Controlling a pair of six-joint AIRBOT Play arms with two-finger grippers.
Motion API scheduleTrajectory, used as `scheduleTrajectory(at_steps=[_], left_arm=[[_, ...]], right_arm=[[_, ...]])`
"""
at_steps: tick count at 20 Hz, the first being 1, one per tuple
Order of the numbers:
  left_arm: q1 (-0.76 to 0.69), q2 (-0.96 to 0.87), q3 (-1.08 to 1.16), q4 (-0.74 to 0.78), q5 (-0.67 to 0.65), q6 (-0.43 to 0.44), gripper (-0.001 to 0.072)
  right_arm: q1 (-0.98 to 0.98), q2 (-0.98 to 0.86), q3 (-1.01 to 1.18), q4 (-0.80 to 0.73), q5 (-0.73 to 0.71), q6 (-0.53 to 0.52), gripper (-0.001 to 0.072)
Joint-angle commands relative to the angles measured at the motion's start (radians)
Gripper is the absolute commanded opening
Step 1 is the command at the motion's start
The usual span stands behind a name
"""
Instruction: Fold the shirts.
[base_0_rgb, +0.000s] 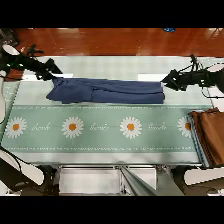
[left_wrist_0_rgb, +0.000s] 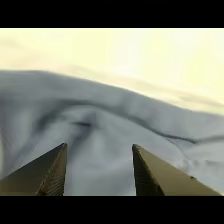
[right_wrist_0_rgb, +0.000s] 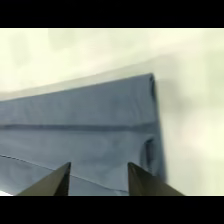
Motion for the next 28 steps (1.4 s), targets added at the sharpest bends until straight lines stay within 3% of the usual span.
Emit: scheduleTrajectory(at_steps=[1, 5, 8, 12, 16, 21, 22, 23, 24, 25, 27, 28], left_arm=[[0.078, 0.062, 0.117, 0.196, -0.078, -0.066, 0.0503], [0.122, 0.277, 0.040, 0.224, -0.032, -0.020, 0.0503], [0.029, 0.489, -0.293, 0.209, 0.098, 0.071, 0.0503], [-0.113, 0.740, -0.704, 0.126, 0.334, 0.090, 0.0504], [-0.217, 0.747, -0.788, 0.101, 0.336, 0.090, 0.0504], [-0.248, 0.736, -0.787, 0.069, 0.360, 0.086, 0.0503], [-0.248, 0.736, -0.787, 0.062, 0.365, 0.087, 0.0504], [-0.248, 0.735, -0.787, 0.055, 0.366, 0.087, 0.0503], [-0.248, 0.734, -0.787, 0.051, 0.364, 0.087, 0.0500], [-0.248, 0.734, -0.787, 0.051, 0.360, 0.087, 0.0420], [-0.248, 0.734, -0.783, 0.051, 0.353, 0.091, 0.0023], [-0.248, 0.733, -0.778, 0.037, 0.354, 0.100, 0.0019]], right_arm=[[-0.089, 0.032, 0.065, -0.042, 0.154, 0.016, 0.0416], [-0.175, 0.150, -0.018, -0.161, 0.121, 0.075, 0.0416], [-0.129, 0.156, -0.188, -0.087, -0.023, 0.092, 0.0416], [-0.048, 0.071, -0.210, 0.023, -0.086, 0.061, 0.0415], [-0.007, -0.042, -0.127, 0.055, -0.064, 0.076, 0.0415], [0.063, -0.139, -0.097, 0.074, -0.028, 0.087, 0.0414], [0.086, -0.143, -0.097, 0.077, -0.032, 0.076, 0.0391], [0.107, -0.142, -0.091, 0.078, -0.037, 0.057, 0.0271], [0.119, -0.138, -0.069, 0.081, -0.012, 0.004, 0.0021], [0.124, -0.122, -0.044, 0.092, 0.012, -0.041, 0.0028], [0.115, -0.048, -0.011, 0.079, 0.049, -0.042, 0.0027], [0.105, 0.006, -0.009, 0.055, 0.064, -0.042, 0.0027]])
